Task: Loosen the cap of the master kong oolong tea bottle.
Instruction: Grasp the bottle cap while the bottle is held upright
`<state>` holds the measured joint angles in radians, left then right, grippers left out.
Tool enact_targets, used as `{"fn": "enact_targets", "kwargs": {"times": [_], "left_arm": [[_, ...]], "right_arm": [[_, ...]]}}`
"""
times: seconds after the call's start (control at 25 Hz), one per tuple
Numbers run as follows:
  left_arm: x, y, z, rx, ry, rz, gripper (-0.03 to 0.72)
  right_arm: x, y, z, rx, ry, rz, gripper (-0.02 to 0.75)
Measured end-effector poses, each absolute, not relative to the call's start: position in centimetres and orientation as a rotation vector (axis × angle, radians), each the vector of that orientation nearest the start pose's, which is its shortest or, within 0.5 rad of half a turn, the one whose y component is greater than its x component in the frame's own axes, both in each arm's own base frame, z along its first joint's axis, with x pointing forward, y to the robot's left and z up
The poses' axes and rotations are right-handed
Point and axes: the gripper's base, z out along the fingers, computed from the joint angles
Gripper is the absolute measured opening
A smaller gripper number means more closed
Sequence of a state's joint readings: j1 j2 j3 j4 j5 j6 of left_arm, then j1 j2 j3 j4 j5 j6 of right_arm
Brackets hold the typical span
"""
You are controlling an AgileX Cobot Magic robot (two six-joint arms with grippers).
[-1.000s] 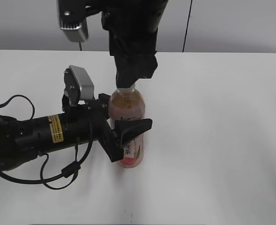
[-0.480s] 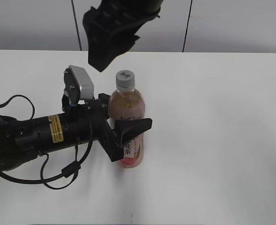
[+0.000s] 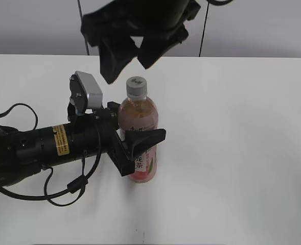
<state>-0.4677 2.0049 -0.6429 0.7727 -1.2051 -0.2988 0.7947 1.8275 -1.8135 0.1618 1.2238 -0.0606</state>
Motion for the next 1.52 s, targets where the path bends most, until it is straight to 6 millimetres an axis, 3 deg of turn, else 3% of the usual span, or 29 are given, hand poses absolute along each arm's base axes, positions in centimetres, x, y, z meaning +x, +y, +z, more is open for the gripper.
{"fn": "enact_targets", "kwargs": {"times": [0.2, 0.6, 1.08, 1.52], "left_arm": [[25.5, -19.5, 11.6, 0.945, 1.546, -0.934, 0.438], [25.5, -19.5, 11.6, 0.946, 1.546, -0.934, 0.438], [25.5, -19.5, 11.6, 0.946, 1.545, -0.934, 0.438], [25.5, -19.5, 11.6, 0.948, 1.545, -0.935, 0.438]], "right_arm": [[26.5, 28.7, 32.2, -1.072, 2.646, 0.376, 0.522], [27.0, 28.3, 32.4, -0.995, 2.652, 0.29, 0.522], [27.5, 28.7, 32.6, -1.0, 2.572, 0.309, 0.491], [28.2, 29.4, 29.9, -1.082, 2.623, 0.257, 0.463]]}}
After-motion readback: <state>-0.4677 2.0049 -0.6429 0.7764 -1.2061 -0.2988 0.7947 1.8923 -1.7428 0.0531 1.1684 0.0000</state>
